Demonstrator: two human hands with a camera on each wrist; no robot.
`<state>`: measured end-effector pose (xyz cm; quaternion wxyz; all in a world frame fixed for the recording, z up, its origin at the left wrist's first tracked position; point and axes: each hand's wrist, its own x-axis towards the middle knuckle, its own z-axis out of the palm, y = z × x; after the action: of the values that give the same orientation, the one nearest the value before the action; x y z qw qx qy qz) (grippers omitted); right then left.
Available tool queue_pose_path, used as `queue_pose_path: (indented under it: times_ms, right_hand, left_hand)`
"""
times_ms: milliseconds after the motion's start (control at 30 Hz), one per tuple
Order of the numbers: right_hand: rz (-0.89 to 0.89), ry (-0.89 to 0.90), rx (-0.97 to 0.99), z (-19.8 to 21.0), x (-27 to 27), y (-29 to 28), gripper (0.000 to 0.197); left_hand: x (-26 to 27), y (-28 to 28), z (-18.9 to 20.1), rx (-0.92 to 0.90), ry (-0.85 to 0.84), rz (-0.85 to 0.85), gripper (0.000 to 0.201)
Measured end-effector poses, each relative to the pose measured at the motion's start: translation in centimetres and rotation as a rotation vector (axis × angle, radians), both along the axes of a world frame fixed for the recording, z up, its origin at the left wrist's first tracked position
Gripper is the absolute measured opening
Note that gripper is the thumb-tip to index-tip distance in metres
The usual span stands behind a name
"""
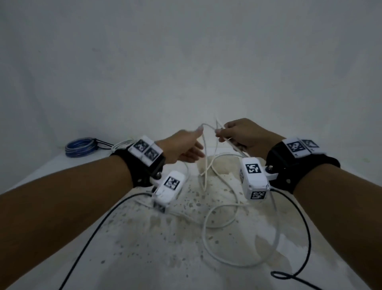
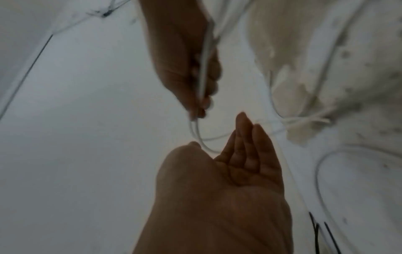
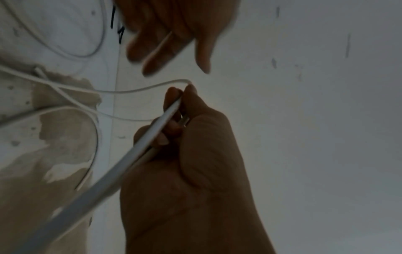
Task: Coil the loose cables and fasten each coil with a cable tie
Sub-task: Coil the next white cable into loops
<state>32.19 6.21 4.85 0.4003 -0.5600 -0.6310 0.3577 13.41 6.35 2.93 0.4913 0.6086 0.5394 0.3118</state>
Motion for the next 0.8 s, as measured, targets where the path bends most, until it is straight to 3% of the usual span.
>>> queue_pose_path:
  times_ms: [100,167,267,367,467,567,667,800]
  right_hand:
    - [0.022,-0.042,0.116,0.7,-2.0,0.3,0.023]
    - [-0.022,-0.042,0.187,1.4,-2.4,0.5,0.025]
    - [-0.178,-0.008,0.283,2.5,-1.3,0.8,0.027]
    - [-0.151,0.134,0.245,3.1,-0.2,0.9,0.024]
    - [-0.182,0.266,0.127,2.4,-0.5,1.6,0.026]
    - [-0.302,0.42,-0.034,0.4,-0.3,2.5,0.029]
    - [-0.288,0.714,-0.217,-1.6,1.0,2.9,0.034]
    - [-0.248,0.836,-0.258,-2.5,1.3,2.8,0.038]
  left_hand:
    - [1.5,-0.5,3.4,-0.037,-0.168,-0.017,0.046]
    - [1.8,-0.1,4.7,0.09,-0.105,0.037,0.024]
    - [1.1,1.1,7.2,0.217,-0.07,0.156,0.019]
    - [1.1,1.2,9.1,-0.092,-0.179,0.046,0.024]
    - [3.2,1.0,7.7,-0.265,-0.241,-0.057,0.043]
    - [5.7,0.5,4.1,-0.29,-0.241,-0.089,0.028]
    - [6.9,-0.5,0.6,-0.35,-0.213,-0.177,0.009]
    - [8.4,-0.6,-1.4,-0.287,-0.296,-0.129,0.01]
